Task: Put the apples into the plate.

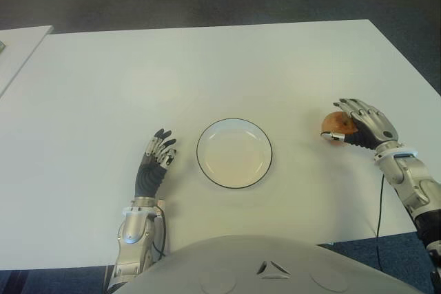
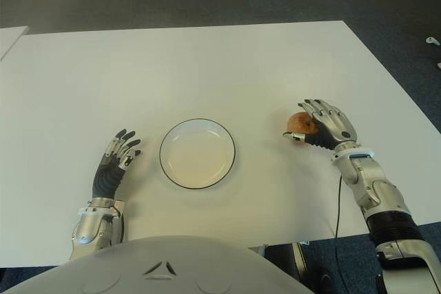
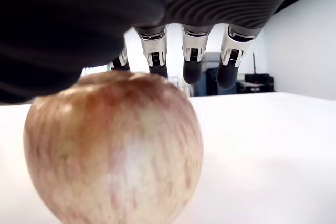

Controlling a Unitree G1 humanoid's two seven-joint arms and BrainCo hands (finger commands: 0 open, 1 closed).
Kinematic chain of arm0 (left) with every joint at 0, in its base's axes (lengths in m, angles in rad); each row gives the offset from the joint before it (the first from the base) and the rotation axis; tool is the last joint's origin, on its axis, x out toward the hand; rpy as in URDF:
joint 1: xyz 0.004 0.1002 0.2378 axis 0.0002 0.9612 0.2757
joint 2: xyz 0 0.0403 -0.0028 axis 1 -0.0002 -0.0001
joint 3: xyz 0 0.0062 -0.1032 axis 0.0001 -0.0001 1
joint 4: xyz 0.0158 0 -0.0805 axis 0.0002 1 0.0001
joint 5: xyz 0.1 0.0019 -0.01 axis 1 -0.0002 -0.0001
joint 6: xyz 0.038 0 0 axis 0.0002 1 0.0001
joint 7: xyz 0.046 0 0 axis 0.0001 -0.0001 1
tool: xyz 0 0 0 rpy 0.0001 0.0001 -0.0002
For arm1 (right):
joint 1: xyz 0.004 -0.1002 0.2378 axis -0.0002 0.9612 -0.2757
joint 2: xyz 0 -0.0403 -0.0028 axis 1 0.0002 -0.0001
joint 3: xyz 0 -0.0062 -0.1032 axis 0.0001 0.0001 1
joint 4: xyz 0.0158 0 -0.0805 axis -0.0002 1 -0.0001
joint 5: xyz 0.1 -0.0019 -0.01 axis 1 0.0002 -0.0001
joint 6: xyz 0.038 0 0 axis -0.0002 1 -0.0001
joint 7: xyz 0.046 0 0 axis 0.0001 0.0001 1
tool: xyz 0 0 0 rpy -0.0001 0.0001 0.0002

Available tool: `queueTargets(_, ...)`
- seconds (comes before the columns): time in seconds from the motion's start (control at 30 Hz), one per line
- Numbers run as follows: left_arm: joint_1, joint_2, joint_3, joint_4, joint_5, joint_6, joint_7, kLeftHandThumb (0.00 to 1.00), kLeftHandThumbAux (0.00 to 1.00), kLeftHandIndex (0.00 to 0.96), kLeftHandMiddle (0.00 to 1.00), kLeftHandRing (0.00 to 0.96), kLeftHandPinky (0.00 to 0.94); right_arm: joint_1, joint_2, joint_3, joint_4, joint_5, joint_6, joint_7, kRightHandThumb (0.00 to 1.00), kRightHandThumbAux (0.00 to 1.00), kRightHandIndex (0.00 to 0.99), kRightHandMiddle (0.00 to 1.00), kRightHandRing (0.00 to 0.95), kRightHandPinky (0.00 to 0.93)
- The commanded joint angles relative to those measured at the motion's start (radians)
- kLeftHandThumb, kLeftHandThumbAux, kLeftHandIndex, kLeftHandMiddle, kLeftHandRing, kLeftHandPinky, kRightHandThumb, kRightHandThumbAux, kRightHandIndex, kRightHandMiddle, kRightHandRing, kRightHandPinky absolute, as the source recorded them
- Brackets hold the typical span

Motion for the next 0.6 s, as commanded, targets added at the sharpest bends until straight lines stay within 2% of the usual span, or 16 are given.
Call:
queueTargets(0.03, 0.033, 0.006, 0.002, 0.049, 0.0, 0.048, -0.014, 0.163, 0.598, 0.075, 0.13, 0.194, 0.249, 0.012, 0.014, 0.013, -0.01, 0.012, 0.02, 0.032, 0.248, 0.201, 0.0, 0.019, 0.0, 0.0)
queueTargets(0.6, 0.038, 0.012, 0.006, 0.051, 0.003, 0.027, -0.019, 0.155, 0.571, 0.063, 0.117, 0.19, 0.261, -0.015, 0.046, 0.061, 0.071, 0.011, 0.019, 0.009, 0.231, 0.217, 0.0, 0.029, 0.008, 0.031)
